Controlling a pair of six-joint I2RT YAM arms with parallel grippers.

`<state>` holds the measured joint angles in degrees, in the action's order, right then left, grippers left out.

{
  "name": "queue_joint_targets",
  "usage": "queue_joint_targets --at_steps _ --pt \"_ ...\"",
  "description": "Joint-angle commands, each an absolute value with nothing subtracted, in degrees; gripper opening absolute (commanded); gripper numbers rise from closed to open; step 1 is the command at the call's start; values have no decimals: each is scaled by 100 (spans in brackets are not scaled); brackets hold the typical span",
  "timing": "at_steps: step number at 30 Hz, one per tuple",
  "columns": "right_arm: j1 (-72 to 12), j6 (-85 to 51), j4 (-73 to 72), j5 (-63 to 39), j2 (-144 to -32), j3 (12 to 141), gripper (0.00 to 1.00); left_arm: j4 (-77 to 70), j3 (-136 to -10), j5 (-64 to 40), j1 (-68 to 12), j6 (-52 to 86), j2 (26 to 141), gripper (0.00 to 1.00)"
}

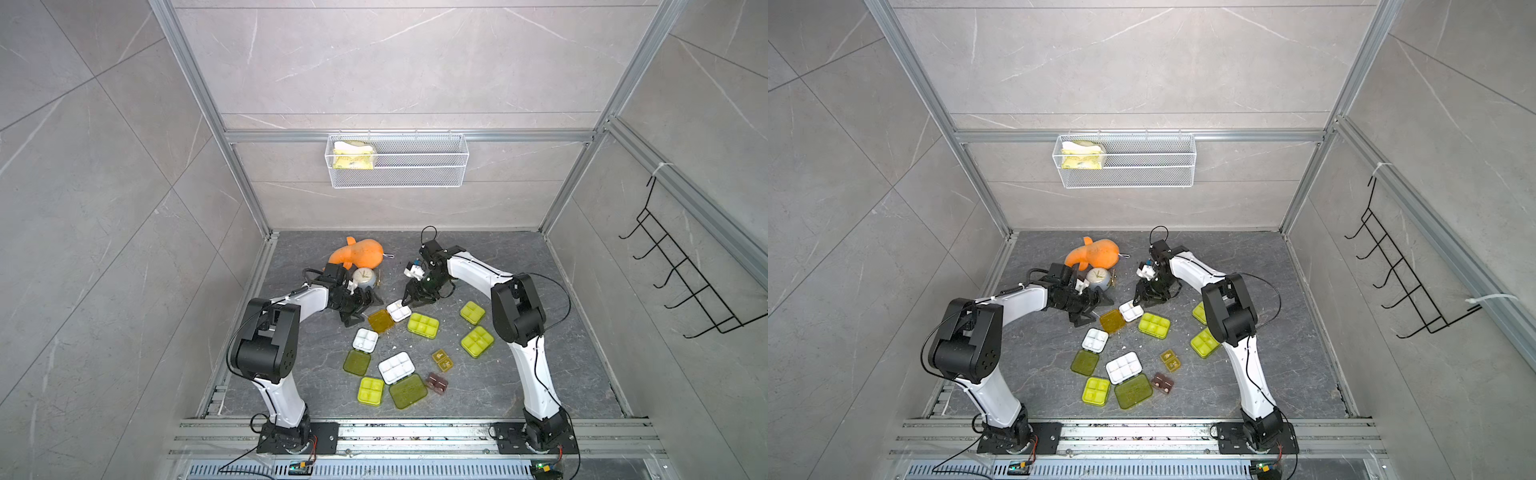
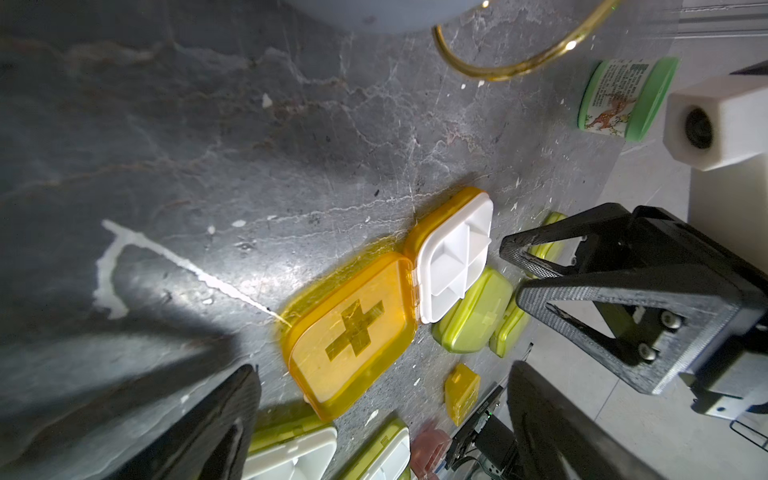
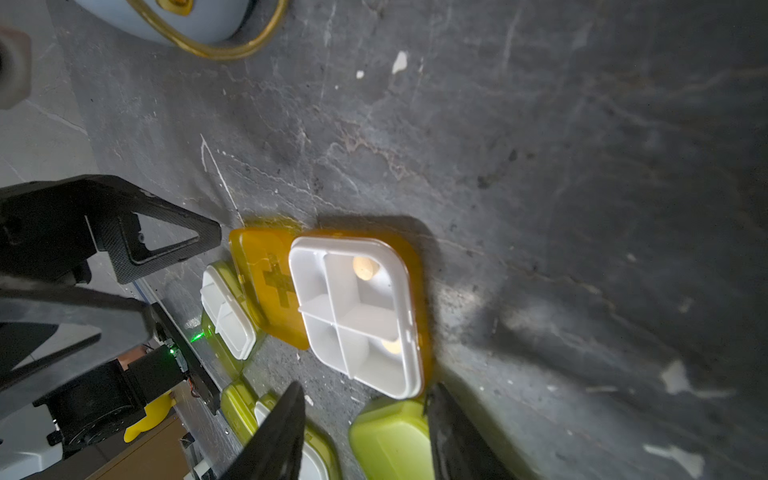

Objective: Close pillboxes
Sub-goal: Close the lid on the pillbox.

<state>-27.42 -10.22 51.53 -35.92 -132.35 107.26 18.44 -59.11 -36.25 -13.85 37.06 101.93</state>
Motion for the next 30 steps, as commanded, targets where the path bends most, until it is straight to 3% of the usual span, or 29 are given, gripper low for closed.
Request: queue_joint_targets --at_steps 1,20,30 --pt "-2766 -871 5295 -3533 -13359 10689 48 1961 -5903 -3861 -1397 3588 10238 95" --pt "-2761 -1136 5033 -3297 -13451 10494 33 1619 -5773 -3980 -1485 3941 10281 94" --pt "-2763 -1258 4846 -3327 -13367 10247 30 1583 -6000 -4075 -1613 4035 10371 95"
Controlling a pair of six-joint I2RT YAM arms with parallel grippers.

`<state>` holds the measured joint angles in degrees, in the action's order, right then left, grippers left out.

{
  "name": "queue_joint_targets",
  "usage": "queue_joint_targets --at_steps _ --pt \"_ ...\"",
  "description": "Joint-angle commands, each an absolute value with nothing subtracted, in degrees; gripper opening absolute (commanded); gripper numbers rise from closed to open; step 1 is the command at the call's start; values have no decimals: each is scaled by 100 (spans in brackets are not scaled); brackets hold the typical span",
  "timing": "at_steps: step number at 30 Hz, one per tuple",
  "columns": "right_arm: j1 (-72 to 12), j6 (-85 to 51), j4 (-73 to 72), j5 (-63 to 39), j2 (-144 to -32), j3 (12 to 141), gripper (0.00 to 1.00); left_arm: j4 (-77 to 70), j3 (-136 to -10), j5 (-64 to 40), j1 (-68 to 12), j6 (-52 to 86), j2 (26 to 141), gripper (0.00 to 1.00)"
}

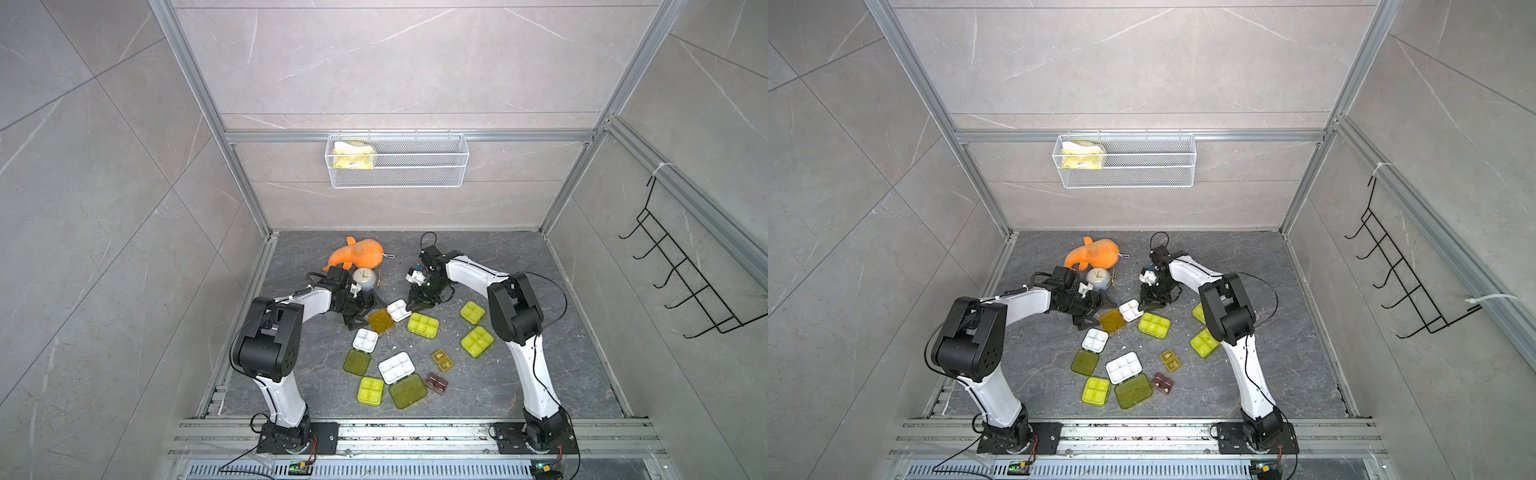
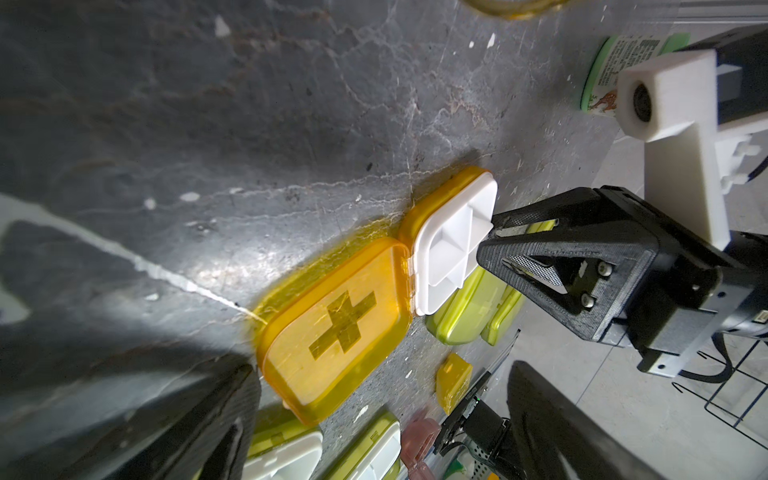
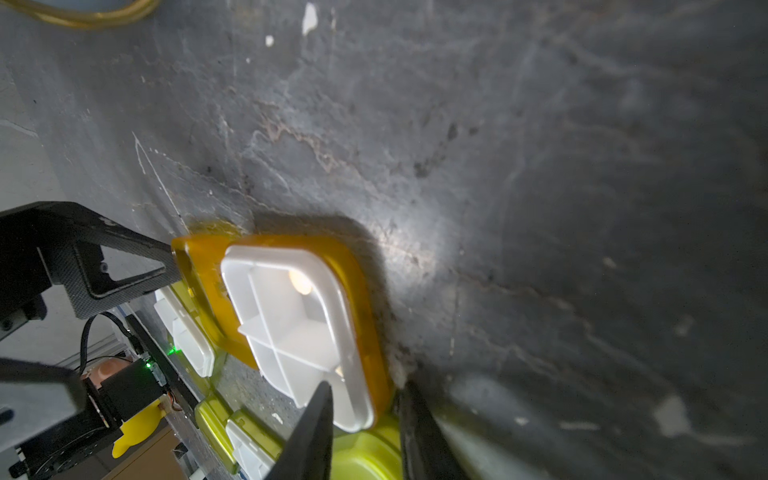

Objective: Close pillboxes
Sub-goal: Close the lid on the pillbox.

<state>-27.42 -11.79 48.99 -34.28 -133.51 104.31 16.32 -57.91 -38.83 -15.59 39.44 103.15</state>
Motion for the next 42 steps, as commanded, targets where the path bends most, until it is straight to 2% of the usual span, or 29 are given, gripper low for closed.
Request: queue_joint_targets --at_steps 1,19,31,42 --pt "-2768 -1265 4834 -3323 -13353 10211 30 1589 -6037 -4076 -1625 4051 10384 95" --pt "-2760 -1240 4766 -3293 -13228 10065 30 1554 -6586 -4078 -1875 4342 10453 95" --pt "-2753 -1169 4779 -3324 -13175 10037 30 1759 -7444 -4018 -2177 4428 10809 95" --pt "-2631 -1190 4685 -3313 -12888 9873 34 2002 -7946 -4029 -2241 4376 11087 95"
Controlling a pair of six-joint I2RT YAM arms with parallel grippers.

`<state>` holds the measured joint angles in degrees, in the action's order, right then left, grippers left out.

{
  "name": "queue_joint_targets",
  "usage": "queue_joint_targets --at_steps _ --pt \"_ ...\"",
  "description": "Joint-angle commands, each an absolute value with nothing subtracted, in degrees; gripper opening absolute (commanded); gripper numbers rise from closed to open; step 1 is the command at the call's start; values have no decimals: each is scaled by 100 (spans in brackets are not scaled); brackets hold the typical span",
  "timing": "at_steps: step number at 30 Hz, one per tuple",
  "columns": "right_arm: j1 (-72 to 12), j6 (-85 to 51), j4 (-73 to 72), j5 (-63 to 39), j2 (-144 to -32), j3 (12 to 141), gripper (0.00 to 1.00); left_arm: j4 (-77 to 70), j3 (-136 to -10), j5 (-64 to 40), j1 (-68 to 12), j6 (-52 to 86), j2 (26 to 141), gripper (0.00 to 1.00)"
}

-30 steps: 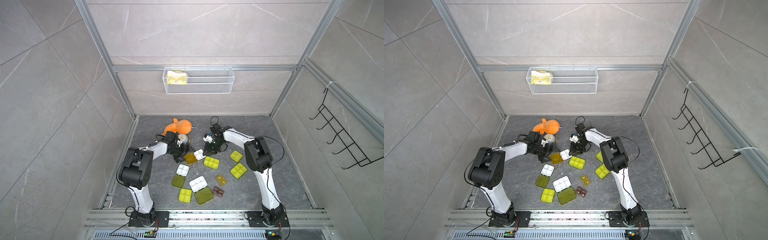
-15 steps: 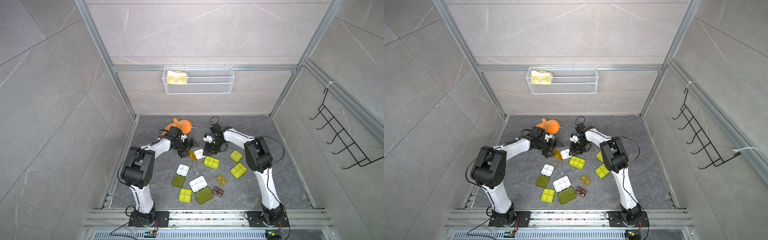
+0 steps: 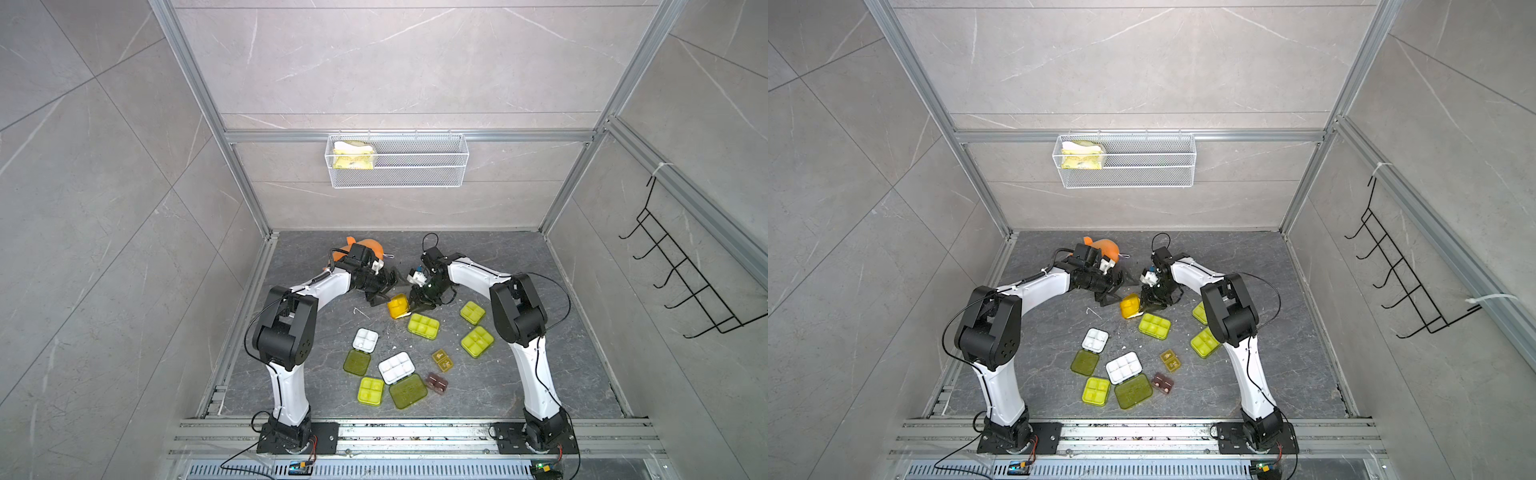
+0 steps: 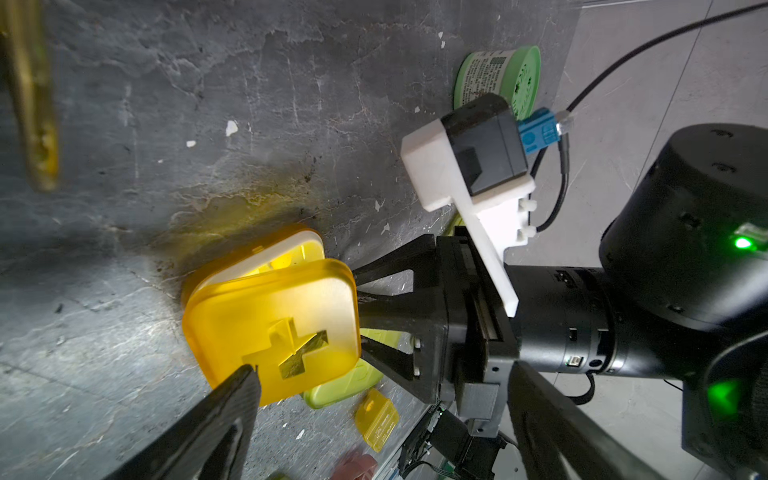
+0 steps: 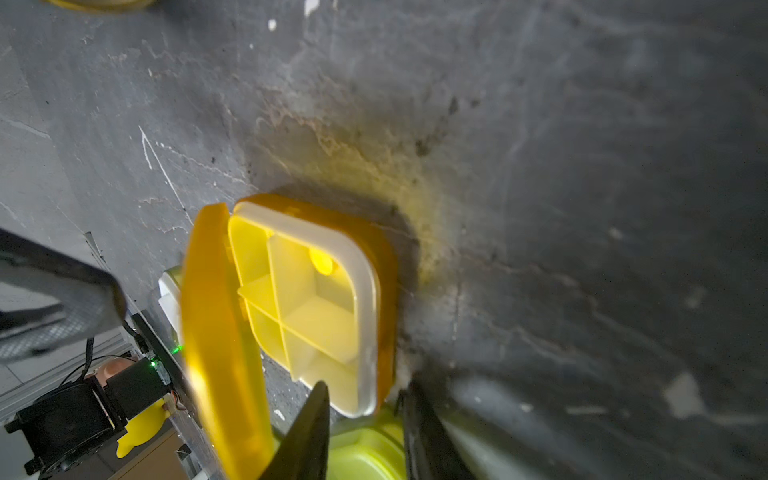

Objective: Close pillboxes
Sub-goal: Close the lid on the pillbox.

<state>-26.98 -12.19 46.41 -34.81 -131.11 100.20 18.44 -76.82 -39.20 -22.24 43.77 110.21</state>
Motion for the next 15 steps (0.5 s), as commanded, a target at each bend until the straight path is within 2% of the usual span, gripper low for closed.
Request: queue_joint_targets --at_steps 1,15 --pt "-2614 -1187 4676 -3313 -12859 9847 35 2004 -7969 -4035 -2241 4375 11109 95" --pt "-2402 -1182 4621 -3281 -12458 9560 39 2067 -8156 -4035 -2259 4339 11190 95"
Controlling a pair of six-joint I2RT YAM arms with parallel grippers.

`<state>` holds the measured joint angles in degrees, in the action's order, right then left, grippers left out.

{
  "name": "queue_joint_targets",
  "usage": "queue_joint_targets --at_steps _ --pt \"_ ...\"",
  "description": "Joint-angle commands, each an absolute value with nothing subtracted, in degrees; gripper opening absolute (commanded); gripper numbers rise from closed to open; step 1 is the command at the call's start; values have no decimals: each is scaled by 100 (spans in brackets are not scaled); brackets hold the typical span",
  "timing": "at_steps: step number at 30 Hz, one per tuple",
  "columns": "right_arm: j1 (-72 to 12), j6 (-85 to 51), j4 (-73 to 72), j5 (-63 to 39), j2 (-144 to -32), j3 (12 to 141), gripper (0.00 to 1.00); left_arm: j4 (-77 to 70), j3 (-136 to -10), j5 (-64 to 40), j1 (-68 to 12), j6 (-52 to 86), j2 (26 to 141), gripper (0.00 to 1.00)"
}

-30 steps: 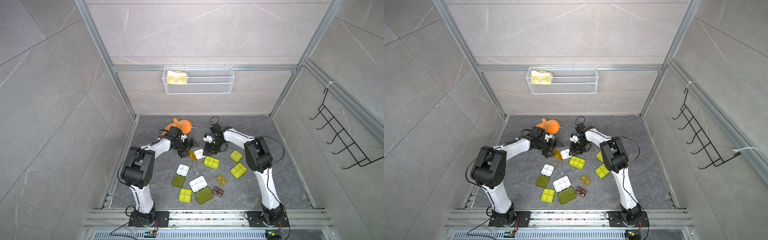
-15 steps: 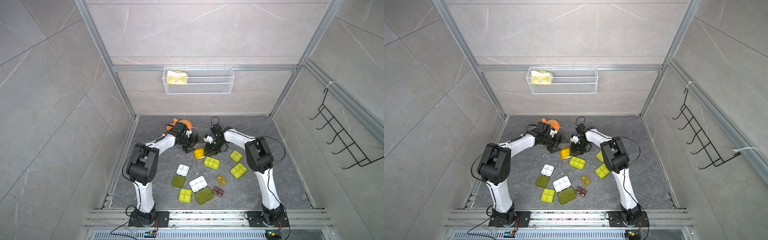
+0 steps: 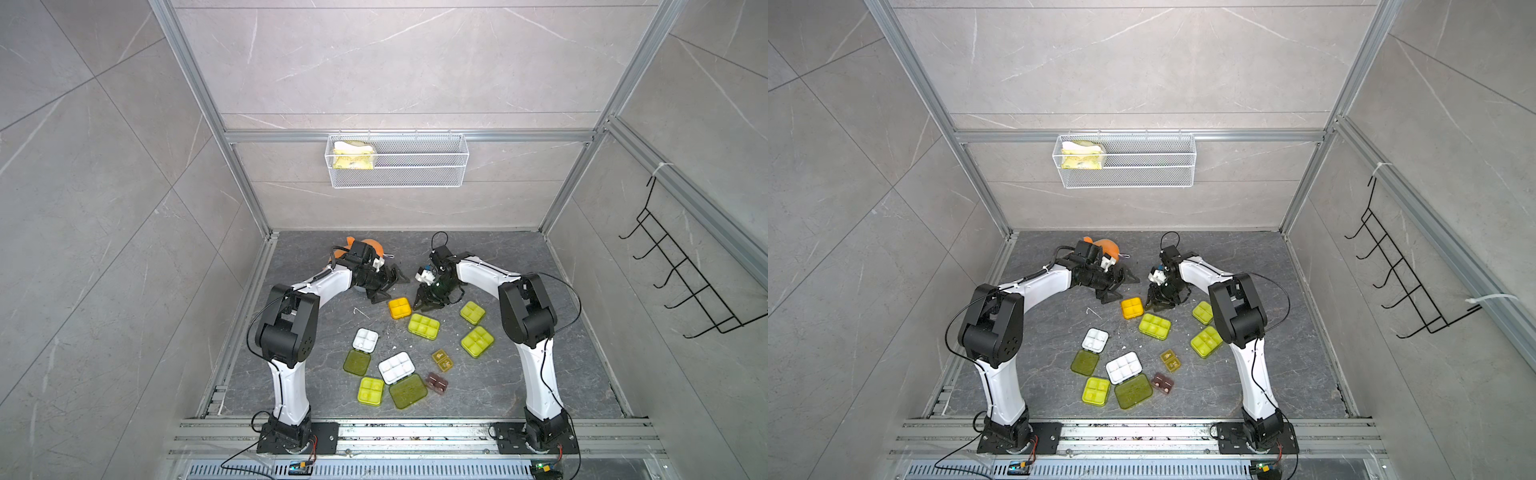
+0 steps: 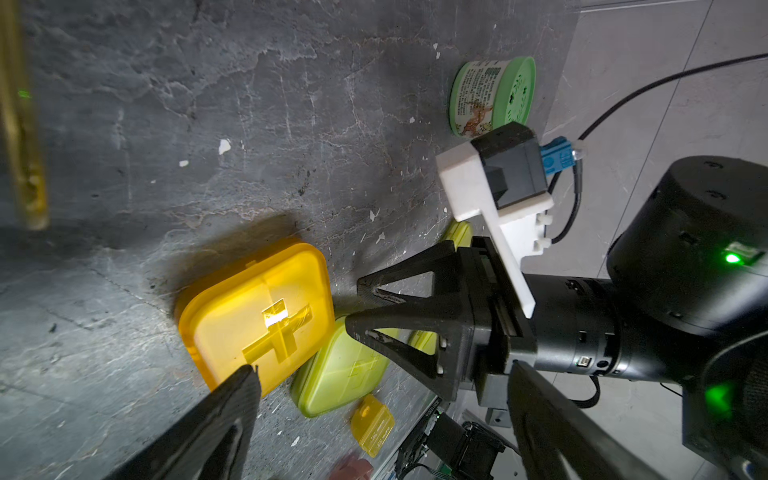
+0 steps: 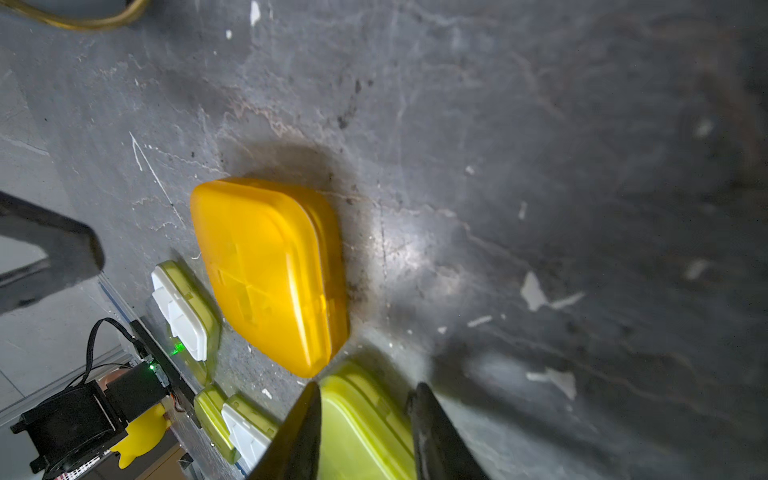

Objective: Close pillboxes
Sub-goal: Close the lid on the pillbox.

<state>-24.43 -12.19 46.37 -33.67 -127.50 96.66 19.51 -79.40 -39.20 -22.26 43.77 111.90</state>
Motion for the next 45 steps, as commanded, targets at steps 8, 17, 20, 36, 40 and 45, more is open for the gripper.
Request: queue_joint_targets --at_steps 8,17,20,36,40,45 --pt "-2321 -1179 4592 -3235 -12187 9362 45 2095 -8144 -3988 -2259 4319 11102 95" --pt "-2284 -1190 4680 -3172 -11938 9341 55 1942 -7985 -3940 -2253 4377 11035 94" --pt "-2256 -1245 4692 -3258 -11868 9409 57 2004 -7986 -3836 -2259 4364 11013 94" --pt "-1995 -2094 3971 -4433 -11817 9422 100 1777 -7597 -3537 -2259 4741 10979 94" --pt "-1991 -2194 3859 -4577 -11872 9374 99 1715 -7444 -3510 -2257 4775 10932 94" --pt "-1992 -2235 3822 -4664 -11909 9343 98 1586 -7214 -3493 -2259 4842 10874 94"
